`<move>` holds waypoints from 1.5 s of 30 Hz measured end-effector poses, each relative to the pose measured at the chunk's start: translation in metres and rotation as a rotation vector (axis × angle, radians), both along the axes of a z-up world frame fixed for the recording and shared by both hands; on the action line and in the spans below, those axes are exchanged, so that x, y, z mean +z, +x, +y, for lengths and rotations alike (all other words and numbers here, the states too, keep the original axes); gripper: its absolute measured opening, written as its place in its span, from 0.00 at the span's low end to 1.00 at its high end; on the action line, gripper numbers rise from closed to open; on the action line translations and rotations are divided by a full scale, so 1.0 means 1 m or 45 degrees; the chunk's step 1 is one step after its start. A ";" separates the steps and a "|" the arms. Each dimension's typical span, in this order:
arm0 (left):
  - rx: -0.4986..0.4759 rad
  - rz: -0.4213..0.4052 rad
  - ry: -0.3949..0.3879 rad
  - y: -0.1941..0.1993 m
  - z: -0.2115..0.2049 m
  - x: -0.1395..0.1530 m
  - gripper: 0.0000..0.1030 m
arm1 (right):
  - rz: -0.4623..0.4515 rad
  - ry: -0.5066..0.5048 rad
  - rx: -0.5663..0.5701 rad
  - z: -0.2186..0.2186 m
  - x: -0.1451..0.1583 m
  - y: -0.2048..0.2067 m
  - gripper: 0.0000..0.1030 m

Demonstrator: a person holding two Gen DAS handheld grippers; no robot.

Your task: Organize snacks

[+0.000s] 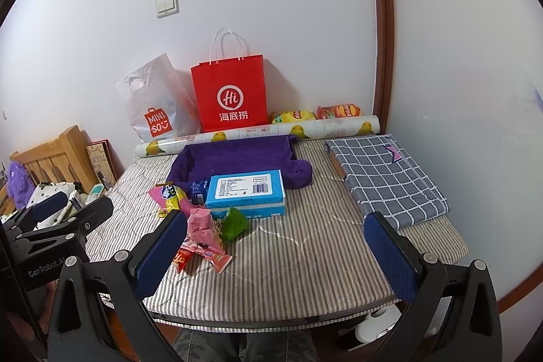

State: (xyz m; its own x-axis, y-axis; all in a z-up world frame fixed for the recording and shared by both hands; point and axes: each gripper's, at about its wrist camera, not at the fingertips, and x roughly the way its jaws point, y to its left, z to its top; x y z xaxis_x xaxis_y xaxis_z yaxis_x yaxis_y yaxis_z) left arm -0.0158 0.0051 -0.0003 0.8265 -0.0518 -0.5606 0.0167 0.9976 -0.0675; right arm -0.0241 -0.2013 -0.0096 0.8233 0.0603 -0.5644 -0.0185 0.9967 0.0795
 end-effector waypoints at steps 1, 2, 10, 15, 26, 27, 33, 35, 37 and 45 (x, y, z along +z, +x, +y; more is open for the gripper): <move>-0.001 0.000 0.000 0.000 0.000 0.000 1.00 | -0.001 0.000 0.000 0.000 0.000 0.000 1.00; 0.000 0.000 0.000 0.000 0.000 0.000 1.00 | -0.001 0.000 0.000 0.000 0.000 0.000 1.00; -0.009 -0.001 -0.002 0.000 -0.003 -0.002 1.00 | -0.006 0.003 0.006 0.000 -0.002 -0.001 1.00; -0.016 0.005 0.005 0.004 -0.005 -0.005 1.00 | 0.000 0.015 0.007 0.001 -0.005 0.000 1.00; -0.033 0.064 0.022 0.022 0.001 -0.031 1.00 | 0.034 0.031 0.002 -0.001 -0.027 0.011 1.00; -0.035 0.079 0.021 0.026 0.003 -0.036 1.00 | 0.050 0.037 0.002 -0.001 -0.032 0.015 1.00; -0.018 0.187 0.008 0.045 0.016 -0.069 1.00 | 0.141 0.039 0.018 -0.003 -0.064 0.040 1.00; -0.004 0.224 0.010 0.053 0.022 -0.081 1.00 | 0.167 0.040 0.027 -0.003 -0.075 0.053 0.99; 0.009 0.251 0.003 0.059 0.029 -0.091 0.99 | 0.186 0.035 0.029 -0.002 -0.086 0.062 0.98; 0.057 0.317 -0.015 0.078 0.057 -0.125 0.99 | 0.240 0.023 0.114 0.019 -0.124 0.102 0.87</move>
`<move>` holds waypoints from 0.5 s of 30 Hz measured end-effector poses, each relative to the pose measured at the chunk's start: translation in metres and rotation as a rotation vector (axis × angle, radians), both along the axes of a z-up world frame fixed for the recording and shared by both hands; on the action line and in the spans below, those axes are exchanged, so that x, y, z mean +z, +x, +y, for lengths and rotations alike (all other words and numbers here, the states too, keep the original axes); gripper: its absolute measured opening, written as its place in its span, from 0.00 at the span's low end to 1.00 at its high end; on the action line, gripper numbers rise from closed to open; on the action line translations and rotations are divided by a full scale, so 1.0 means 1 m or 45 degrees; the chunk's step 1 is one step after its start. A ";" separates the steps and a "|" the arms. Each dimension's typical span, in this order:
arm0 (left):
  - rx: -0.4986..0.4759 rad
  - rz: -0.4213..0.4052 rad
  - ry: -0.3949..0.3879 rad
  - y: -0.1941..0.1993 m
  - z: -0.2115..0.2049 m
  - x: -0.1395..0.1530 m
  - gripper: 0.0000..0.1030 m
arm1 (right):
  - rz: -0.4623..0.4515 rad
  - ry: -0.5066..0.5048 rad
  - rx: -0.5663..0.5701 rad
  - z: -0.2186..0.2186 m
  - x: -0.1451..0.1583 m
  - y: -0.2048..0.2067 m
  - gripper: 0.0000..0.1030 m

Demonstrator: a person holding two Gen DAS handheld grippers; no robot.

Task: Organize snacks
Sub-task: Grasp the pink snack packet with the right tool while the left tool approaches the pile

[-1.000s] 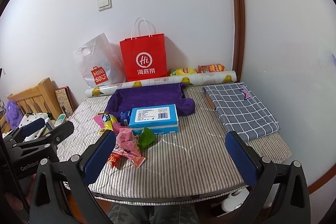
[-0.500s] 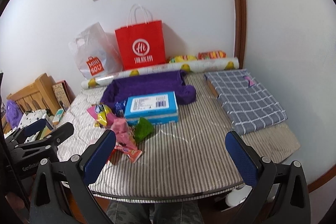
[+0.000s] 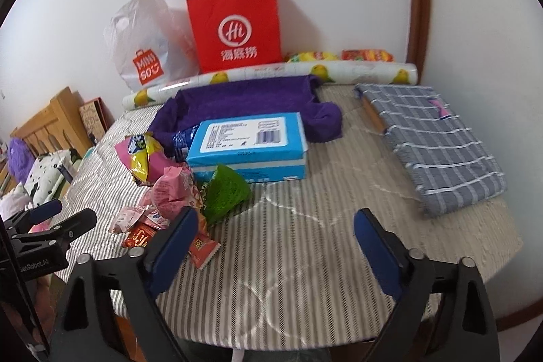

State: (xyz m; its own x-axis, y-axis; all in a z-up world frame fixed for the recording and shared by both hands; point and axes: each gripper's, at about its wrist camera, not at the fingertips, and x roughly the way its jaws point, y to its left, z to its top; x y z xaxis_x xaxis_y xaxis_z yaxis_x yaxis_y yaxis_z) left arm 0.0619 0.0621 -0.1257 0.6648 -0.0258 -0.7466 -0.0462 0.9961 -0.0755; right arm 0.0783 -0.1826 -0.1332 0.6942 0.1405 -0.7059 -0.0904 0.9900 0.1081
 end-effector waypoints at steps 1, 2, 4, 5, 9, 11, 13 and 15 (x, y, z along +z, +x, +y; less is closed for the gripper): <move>0.008 0.006 -0.002 0.002 0.004 -0.004 0.99 | 0.005 0.013 0.014 0.004 -0.004 0.004 0.85; 0.016 0.013 -0.011 0.004 0.008 -0.008 0.99 | 0.008 0.031 0.034 0.008 -0.007 0.006 0.85; 0.034 0.027 -0.029 0.008 0.016 -0.016 0.99 | 0.006 0.070 0.087 0.017 -0.014 0.010 0.85; 0.043 0.033 -0.034 0.011 0.020 -0.018 0.99 | 0.009 0.086 0.117 0.024 -0.018 0.012 0.85; 0.092 0.068 -0.058 0.021 0.037 -0.029 0.99 | 0.034 0.088 0.210 0.053 -0.030 0.023 0.85; 0.106 0.077 -0.051 0.023 0.043 -0.032 0.99 | 0.046 0.073 0.241 0.067 -0.035 0.030 0.85; 0.118 0.084 -0.041 0.024 0.048 -0.034 0.99 | 0.050 0.076 0.261 0.075 -0.038 0.036 0.85; 0.124 0.089 -0.036 0.024 0.053 -0.036 0.99 | 0.055 0.081 0.279 0.083 -0.042 0.043 0.85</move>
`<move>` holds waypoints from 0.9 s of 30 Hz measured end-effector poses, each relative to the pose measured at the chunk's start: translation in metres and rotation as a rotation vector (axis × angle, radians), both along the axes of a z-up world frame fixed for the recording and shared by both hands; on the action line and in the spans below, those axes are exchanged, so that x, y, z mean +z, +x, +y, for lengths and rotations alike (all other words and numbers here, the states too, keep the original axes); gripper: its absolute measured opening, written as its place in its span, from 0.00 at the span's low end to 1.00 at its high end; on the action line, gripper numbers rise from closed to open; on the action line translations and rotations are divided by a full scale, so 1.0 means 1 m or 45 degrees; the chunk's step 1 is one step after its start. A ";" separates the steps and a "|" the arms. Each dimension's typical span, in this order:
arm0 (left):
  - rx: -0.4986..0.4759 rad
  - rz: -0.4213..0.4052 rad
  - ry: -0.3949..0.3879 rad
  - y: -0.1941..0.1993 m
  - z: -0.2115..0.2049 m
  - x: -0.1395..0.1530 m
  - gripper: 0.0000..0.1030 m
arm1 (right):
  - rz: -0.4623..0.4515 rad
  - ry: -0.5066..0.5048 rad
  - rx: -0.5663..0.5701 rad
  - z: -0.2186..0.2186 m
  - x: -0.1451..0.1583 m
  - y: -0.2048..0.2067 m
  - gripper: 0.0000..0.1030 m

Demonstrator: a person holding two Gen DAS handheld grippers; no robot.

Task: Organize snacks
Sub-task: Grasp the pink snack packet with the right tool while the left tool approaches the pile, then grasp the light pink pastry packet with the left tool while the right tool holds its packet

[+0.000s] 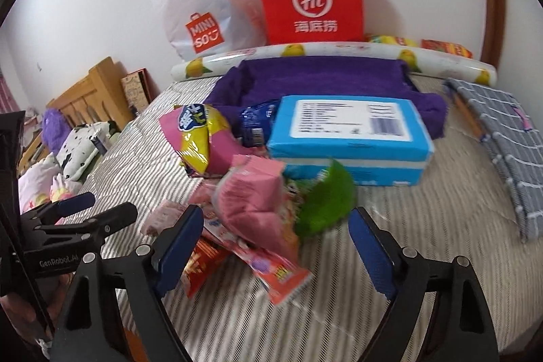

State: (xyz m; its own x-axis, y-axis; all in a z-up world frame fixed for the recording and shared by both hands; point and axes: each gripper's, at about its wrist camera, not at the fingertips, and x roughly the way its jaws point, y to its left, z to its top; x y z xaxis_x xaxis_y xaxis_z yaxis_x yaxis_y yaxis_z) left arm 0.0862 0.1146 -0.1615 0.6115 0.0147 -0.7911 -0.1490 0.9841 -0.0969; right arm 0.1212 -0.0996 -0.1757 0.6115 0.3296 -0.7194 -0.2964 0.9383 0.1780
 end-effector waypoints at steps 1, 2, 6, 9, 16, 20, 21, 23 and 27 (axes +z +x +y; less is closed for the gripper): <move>0.005 0.003 0.000 0.000 0.003 -0.001 0.99 | 0.007 -0.001 0.010 0.004 -0.003 0.004 0.85; 0.010 0.005 -0.003 0.000 0.005 -0.002 0.99 | 0.016 -0.006 0.019 0.009 -0.005 0.008 0.84; 0.026 0.015 -0.020 0.002 0.012 -0.006 0.99 | 0.053 -0.034 0.052 0.023 -0.018 0.019 0.68; 0.020 0.030 -0.012 0.003 0.012 -0.008 0.99 | 0.045 -0.055 0.062 0.028 -0.023 0.019 0.55; -0.023 0.026 -0.058 0.003 0.002 -0.008 0.99 | -0.029 0.003 0.058 0.014 -0.004 -0.001 0.51; -0.079 0.023 -0.092 0.008 -0.014 -0.008 0.99 | -0.064 0.060 0.042 -0.005 0.013 -0.014 0.51; -0.090 0.027 -0.095 0.010 -0.017 -0.009 0.99 | -0.070 0.067 0.039 -0.009 0.016 -0.017 0.51; -0.110 0.045 -0.097 0.014 -0.025 -0.014 0.99 | -0.094 0.062 0.022 -0.020 0.021 -0.024 0.51; -0.121 0.101 -0.102 0.024 -0.037 -0.028 0.99 | -0.129 0.025 -0.034 -0.044 0.024 -0.034 0.51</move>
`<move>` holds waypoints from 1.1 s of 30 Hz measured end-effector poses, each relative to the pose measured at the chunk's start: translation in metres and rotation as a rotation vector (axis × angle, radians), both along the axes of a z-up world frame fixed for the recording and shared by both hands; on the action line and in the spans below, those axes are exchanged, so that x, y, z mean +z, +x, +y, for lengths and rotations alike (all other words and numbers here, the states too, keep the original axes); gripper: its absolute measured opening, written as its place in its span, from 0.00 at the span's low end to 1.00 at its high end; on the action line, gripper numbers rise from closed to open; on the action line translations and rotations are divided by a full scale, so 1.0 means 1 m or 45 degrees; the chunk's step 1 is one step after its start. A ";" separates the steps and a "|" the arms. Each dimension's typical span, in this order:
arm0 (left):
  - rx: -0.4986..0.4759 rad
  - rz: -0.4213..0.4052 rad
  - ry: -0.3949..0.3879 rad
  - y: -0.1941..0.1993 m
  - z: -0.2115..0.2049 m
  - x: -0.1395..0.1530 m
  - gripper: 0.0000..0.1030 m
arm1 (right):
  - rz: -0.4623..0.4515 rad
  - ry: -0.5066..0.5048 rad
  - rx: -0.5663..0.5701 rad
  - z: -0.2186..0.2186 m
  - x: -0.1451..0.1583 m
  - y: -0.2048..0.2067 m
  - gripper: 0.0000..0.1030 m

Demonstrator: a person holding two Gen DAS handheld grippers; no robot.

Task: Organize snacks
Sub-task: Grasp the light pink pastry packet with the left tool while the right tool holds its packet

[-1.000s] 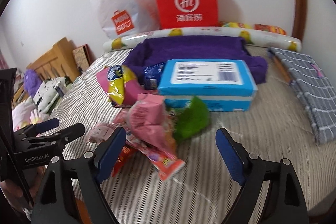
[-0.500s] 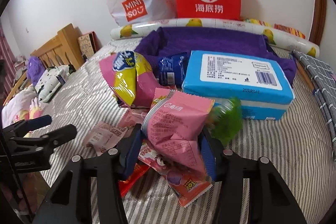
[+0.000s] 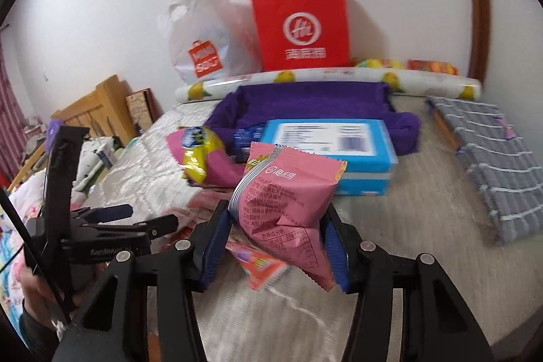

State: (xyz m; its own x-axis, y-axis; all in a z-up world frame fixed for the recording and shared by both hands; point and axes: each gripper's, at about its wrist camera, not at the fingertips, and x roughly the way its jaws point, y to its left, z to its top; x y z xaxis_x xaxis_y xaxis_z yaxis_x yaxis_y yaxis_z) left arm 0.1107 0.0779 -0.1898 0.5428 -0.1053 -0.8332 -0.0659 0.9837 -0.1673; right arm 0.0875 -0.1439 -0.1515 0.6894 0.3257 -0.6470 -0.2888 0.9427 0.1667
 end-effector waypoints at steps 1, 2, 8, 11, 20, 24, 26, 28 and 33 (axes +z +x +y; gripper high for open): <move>-0.008 0.011 -0.001 0.002 -0.002 -0.003 0.99 | 0.002 -0.015 -0.012 -0.007 -0.002 -0.001 0.51; -0.014 0.019 0.002 0.003 -0.004 -0.006 0.99 | 0.011 -0.036 -0.024 -0.013 -0.005 -0.002 0.51; -0.003 -0.009 0.001 0.007 -0.003 -0.009 0.87 | 0.062 -0.106 -0.129 -0.045 -0.027 0.001 0.51; -0.005 -0.008 0.010 0.008 -0.001 -0.006 0.67 | 0.101 -0.083 -0.147 -0.053 -0.037 0.004 0.51; -0.032 -0.043 0.015 0.001 0.001 -0.004 0.52 | 0.147 -0.102 -0.150 -0.054 -0.053 0.004 0.51; -0.052 -0.073 0.165 0.001 -0.011 -0.013 0.62 | 0.149 -0.095 -0.151 -0.056 -0.053 0.003 0.51; -0.038 -0.089 0.181 0.001 -0.013 -0.014 0.62 | 0.153 -0.095 -0.154 -0.056 -0.054 0.003 0.51; -0.037 -0.088 0.180 0.002 -0.012 -0.014 0.61 | 0.155 -0.093 -0.155 -0.056 -0.054 0.003 0.51; -0.048 -0.094 0.167 -0.002 -0.005 -0.012 0.44 | 0.158 -0.092 -0.160 -0.056 -0.054 0.003 0.51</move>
State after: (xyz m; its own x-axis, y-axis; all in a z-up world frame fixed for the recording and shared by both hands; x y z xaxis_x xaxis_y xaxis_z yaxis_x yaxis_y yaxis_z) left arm 0.1085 0.0730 -0.2020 0.6007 -0.0199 -0.7992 -0.0209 0.9990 -0.0405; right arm 0.0904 -0.2003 -0.2051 0.6354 0.1917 -0.7480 -0.1498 0.9809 0.1242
